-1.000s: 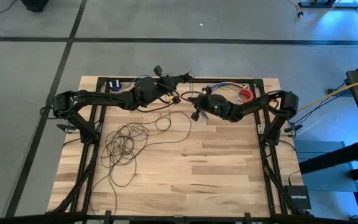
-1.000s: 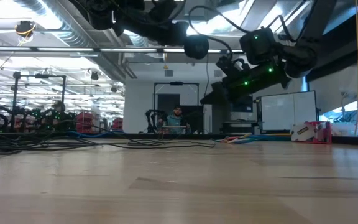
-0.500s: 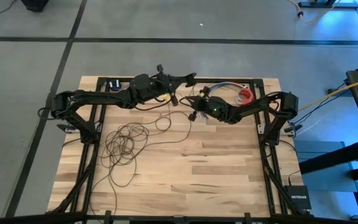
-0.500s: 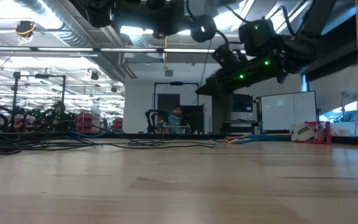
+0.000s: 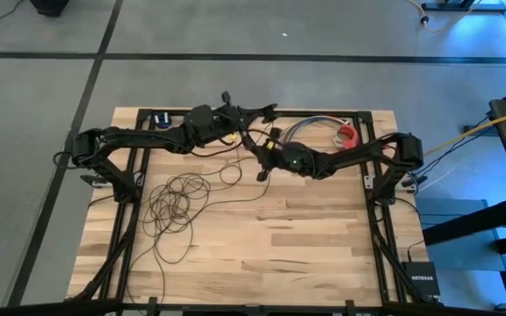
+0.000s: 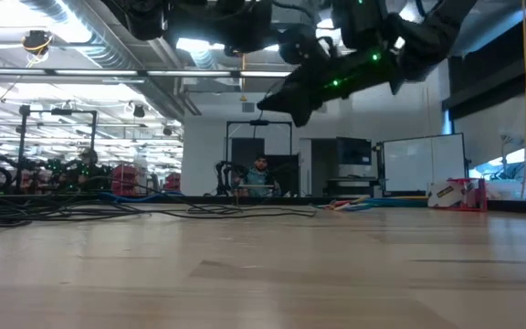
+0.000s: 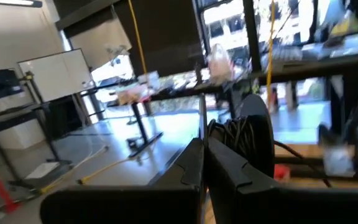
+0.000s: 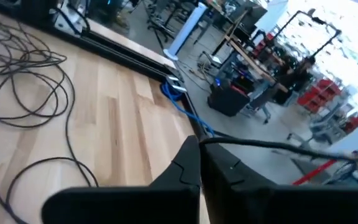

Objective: Coiling cords

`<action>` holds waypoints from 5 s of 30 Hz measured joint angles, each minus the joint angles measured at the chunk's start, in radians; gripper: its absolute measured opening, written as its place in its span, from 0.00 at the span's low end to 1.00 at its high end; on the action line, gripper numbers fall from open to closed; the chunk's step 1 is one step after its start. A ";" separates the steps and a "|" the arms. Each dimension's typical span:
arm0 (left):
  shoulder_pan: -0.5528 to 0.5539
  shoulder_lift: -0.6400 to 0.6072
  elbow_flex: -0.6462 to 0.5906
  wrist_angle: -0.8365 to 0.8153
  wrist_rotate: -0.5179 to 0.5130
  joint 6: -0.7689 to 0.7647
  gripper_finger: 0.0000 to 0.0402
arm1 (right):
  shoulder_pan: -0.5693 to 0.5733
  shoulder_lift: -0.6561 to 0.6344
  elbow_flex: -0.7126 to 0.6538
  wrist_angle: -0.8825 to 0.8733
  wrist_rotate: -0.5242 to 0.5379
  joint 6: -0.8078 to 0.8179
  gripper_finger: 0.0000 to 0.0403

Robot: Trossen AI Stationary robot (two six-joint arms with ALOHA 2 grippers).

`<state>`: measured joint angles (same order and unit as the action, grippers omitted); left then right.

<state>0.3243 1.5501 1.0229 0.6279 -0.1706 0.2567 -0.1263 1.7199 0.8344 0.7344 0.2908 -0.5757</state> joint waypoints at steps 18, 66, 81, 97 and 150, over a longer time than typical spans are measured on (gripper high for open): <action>0.017 0.000 0.000 -0.104 -0.007 0.091 0.00 | 0.028 -0.289 0.041 -0.315 0.057 -0.141 0.01; 0.017 0.001 0.000 -0.173 0.083 0.197 0.00 | 0.028 -0.512 0.302 -0.939 0.190 -0.106 0.01; 0.019 0.001 0.000 -0.173 0.083 0.192 0.00 | 0.028 -0.522 0.302 -0.940 0.085 -0.058 0.01; 0.022 0.001 0.000 -0.173 0.083 0.185 0.00 | 0.028 -0.497 0.302 -0.938 -0.223 -0.058 0.01; 0.008 -0.052 -0.001 0.074 0.288 -0.062 0.00 | -0.130 -0.307 -0.094 -0.442 -0.301 0.115 0.01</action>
<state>0.3318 1.4979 1.0224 0.7019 0.1178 0.1951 -0.2558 1.4131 0.7403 0.2923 -0.0103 -0.4608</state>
